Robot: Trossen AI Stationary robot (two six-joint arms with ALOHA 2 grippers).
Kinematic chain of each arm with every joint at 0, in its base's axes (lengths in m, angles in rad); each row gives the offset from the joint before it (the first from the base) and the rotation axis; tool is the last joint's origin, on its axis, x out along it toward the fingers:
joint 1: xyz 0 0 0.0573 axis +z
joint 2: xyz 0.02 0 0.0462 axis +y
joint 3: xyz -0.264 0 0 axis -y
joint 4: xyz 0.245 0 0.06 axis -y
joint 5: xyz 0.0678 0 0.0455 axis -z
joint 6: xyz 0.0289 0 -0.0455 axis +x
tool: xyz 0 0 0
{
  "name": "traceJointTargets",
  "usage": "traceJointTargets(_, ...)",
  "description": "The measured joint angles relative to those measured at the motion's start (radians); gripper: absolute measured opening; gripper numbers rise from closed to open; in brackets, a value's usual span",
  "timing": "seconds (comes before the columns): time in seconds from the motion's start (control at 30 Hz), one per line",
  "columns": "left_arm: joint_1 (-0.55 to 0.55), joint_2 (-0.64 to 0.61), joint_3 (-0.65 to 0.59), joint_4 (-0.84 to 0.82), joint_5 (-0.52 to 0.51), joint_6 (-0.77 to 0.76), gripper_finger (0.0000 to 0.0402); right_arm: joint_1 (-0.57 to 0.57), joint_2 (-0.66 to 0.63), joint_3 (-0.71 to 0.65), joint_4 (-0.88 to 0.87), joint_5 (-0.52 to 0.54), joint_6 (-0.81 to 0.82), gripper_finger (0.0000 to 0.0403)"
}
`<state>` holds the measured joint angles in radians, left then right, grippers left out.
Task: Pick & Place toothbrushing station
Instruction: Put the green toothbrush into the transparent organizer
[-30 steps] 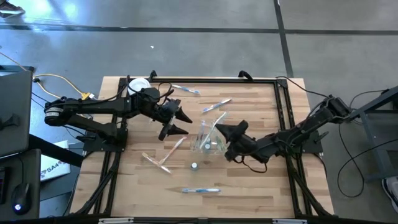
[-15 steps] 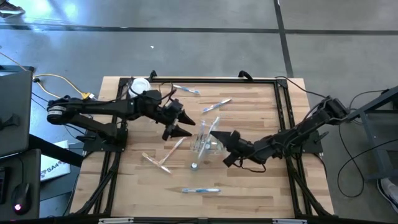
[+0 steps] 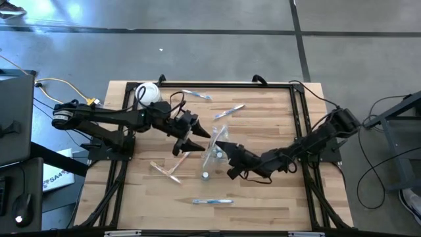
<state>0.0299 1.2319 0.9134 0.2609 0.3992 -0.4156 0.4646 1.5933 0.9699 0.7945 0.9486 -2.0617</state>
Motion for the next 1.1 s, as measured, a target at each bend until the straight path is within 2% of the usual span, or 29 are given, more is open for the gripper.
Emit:
traceJointTargets(0.5,0.002,0.098,0.0,0.136,0.003,-0.006,0.0324,-0.03,0.002,0.0,0.003,-0.028,-0.015,0.0003)
traceJointTargets(1.1,-0.005,0.125,0.001,0.155,-0.029,0.018,0.0324,-0.042,0.001,0.0,-0.007,-0.023,-0.01,0.0003)
